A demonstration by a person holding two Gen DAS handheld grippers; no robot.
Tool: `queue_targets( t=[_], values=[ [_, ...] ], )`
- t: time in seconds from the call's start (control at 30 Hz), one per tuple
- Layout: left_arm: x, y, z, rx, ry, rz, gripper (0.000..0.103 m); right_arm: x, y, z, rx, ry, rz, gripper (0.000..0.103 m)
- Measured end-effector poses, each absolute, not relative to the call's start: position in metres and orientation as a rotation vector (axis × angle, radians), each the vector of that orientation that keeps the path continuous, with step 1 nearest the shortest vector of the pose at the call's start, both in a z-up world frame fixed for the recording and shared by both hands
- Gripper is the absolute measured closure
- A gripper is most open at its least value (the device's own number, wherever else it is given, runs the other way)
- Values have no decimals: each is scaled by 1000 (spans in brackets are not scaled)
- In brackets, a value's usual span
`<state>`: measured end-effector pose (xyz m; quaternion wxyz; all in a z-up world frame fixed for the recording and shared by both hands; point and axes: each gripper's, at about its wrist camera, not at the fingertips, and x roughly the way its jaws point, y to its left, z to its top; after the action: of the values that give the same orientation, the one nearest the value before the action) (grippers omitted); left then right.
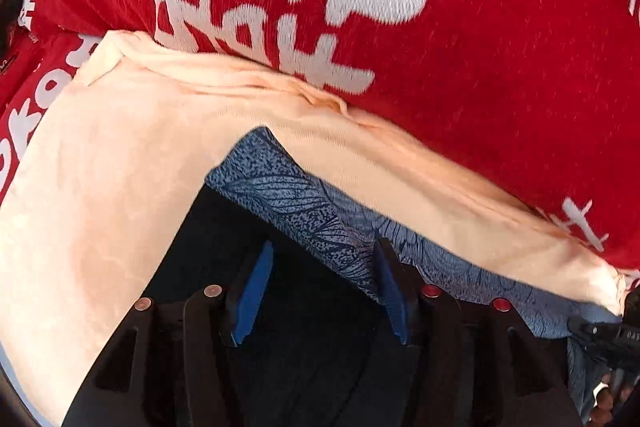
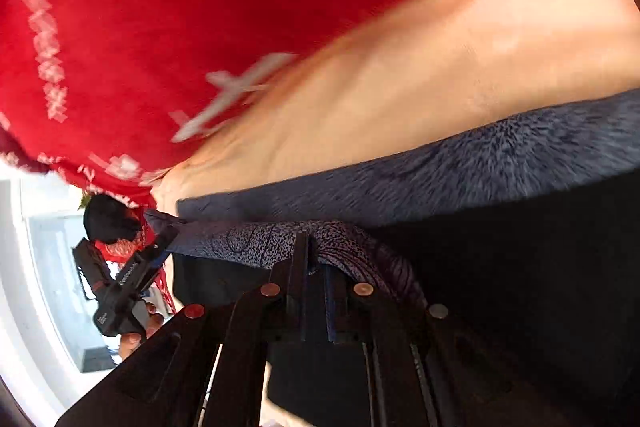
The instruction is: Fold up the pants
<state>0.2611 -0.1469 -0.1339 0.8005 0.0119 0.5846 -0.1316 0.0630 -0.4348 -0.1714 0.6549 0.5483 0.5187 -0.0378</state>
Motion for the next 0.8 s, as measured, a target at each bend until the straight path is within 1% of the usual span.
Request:
queue_targets(
  t=[0.07, 0.13, 0.2, 0.23, 0.27, 0.33, 0.43, 0.5, 0.57, 0.67, 0.7, 0.73, 0.8],
  values=[
    [261, -143, -115, 26, 1229, -266, 49, 67, -434, -165, 1210, 1200, -90, 95],
    [258, -137, -93, 29, 1183, -258, 49, 74, -425, -143, 1075, 1233, -74, 91],
    [252, -135, -80, 65, 1161, -256, 48, 77, -407, -109, 911, 1221, -17, 87],
    [249, -136, -80, 88, 1170, -266, 37, 76, -401, -98, 876, 1209, 7, 87],
    [246, -138, -86, 112, 1187, -275, 22, 75, -391, -90, 858, 1202, 40, 87],
    [232, -144, -101, 176, 1202, -259, 21, 82, -377, -93, 856, 1239, 96, 87],
    [219, -155, -132, 250, 1273, -248, 21, 97, -368, -127, 806, 1328, 57, 87],
    [210, -161, -133, 310, 1241, -250, 21, 102, -374, -150, 828, 1363, -15, 87],
    [203, -162, -123, 340, 1248, -275, 21, 98, -395, -149, 902, 1278, -48, 87],
    [188, -158, -98, 349, 1249, -305, 21, 77, -424, -120, 932, 1149, -134, 87],
    [181, -159, -88, 359, 1243, -319, 21, 69, -433, -112, 939, 1121, -165, 80],
    [175, -161, -79, 368, 1238, -339, 21, 56, -441, -102, 940, 1098, -195, 60],
    [157, -170, -55, 383, 1240, -393, 21, 24, -452, -83, 980, 1053, -204, 40]
  ],
)
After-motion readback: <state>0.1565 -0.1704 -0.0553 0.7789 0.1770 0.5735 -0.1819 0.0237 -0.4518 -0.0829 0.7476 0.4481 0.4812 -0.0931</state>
